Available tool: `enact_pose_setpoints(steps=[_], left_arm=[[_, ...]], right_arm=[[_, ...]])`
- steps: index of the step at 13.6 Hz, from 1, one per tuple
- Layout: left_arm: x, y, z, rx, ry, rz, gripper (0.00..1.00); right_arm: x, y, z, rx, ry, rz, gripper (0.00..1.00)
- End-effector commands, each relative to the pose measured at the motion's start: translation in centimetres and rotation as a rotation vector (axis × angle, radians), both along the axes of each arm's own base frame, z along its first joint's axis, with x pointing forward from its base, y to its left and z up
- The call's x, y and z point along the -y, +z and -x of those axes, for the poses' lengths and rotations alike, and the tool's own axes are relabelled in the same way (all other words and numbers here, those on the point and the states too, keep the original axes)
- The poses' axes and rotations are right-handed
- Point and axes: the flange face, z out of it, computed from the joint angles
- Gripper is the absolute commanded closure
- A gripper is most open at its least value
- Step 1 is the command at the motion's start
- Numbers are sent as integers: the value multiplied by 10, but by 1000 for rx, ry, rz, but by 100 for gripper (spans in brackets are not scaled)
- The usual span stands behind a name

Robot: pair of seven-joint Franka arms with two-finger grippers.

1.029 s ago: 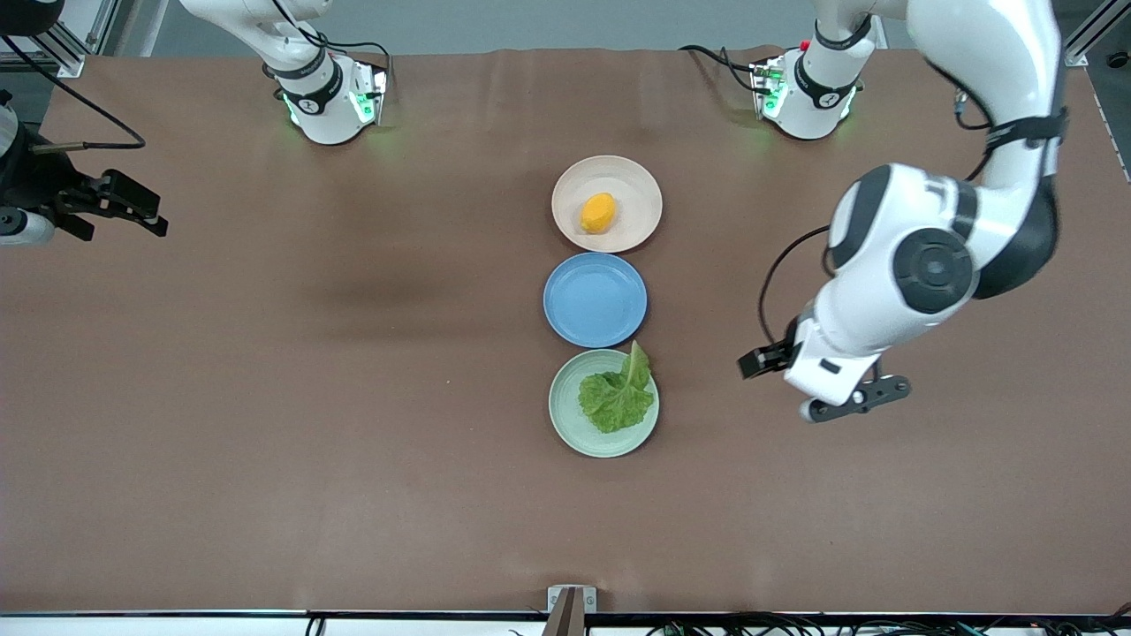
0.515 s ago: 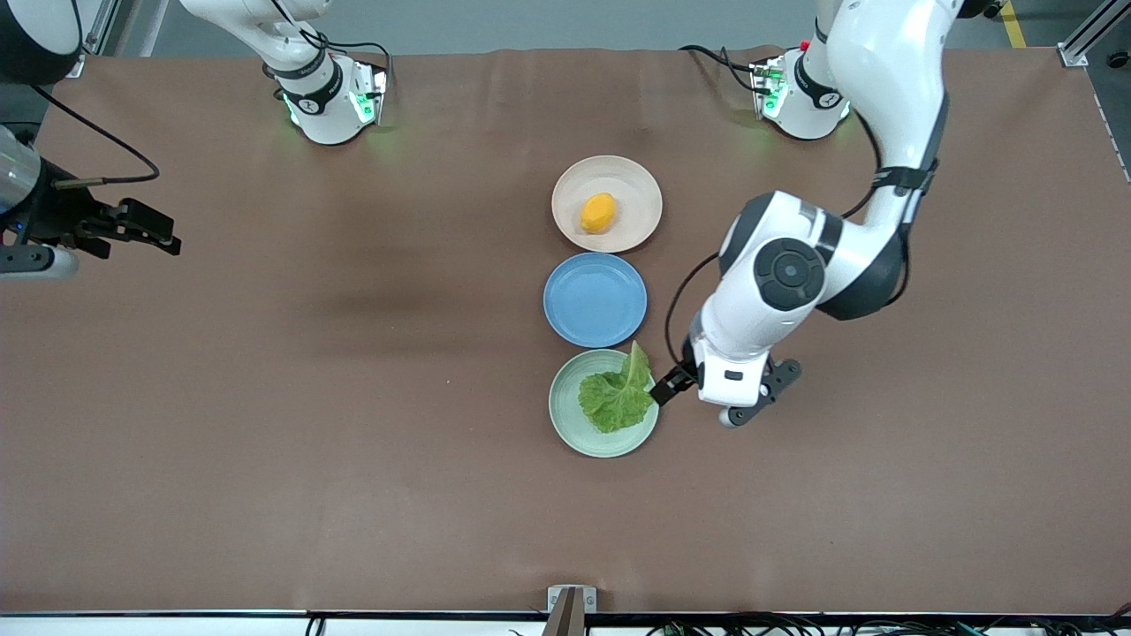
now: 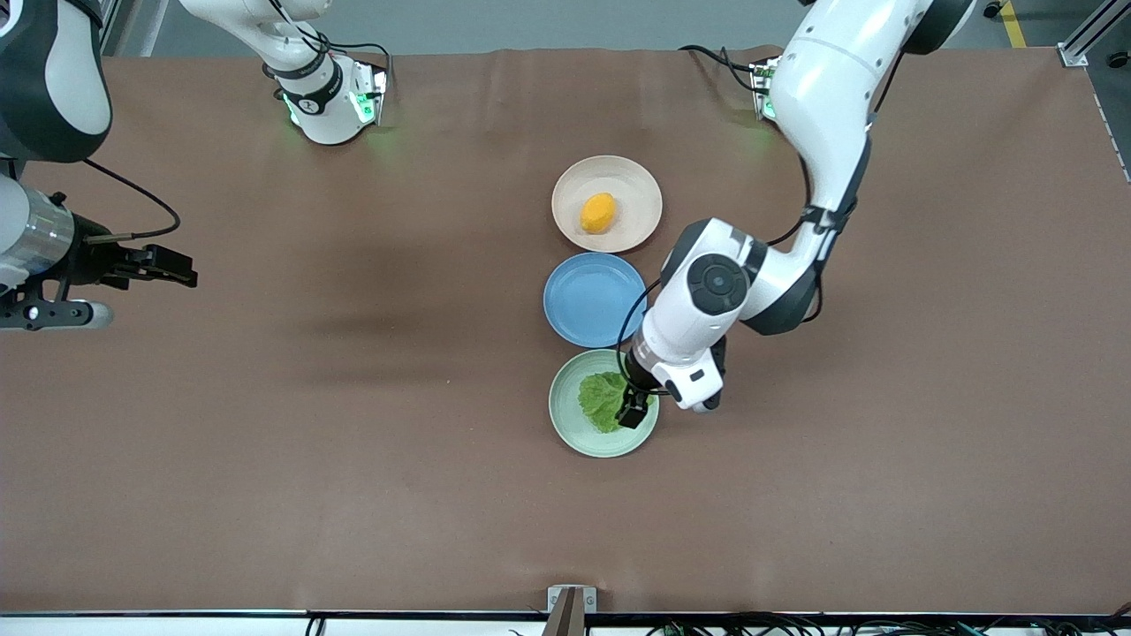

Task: Pick lemon and lettuce from plates
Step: 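Reach the left gripper down to the lettuce leaf on the green plate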

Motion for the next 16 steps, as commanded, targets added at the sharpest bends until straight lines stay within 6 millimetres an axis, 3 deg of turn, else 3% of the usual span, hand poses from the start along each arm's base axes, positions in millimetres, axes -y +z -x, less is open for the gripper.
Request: enact_pose_setpoints(steps=[1,3,7,12,16], left_arm=[[7,-27,0,-23,42,-2,0],[15,-48,9,-45,22,-18,0],[22,-66,14,-45,4,-24,0],[28,-81,19,-23,-13,-17,0],[29,-92,22,-34,-20,-26,1]], right_arm=[[-56,7,18,-22,-144,6,0],[-100,8,32,-44,-222,-21,0],[-189,18,64,-41,-359,-12,0],[-323,-26,133,24,-501,-12,0],[-388,-59,183,59,-489,-37,0]])
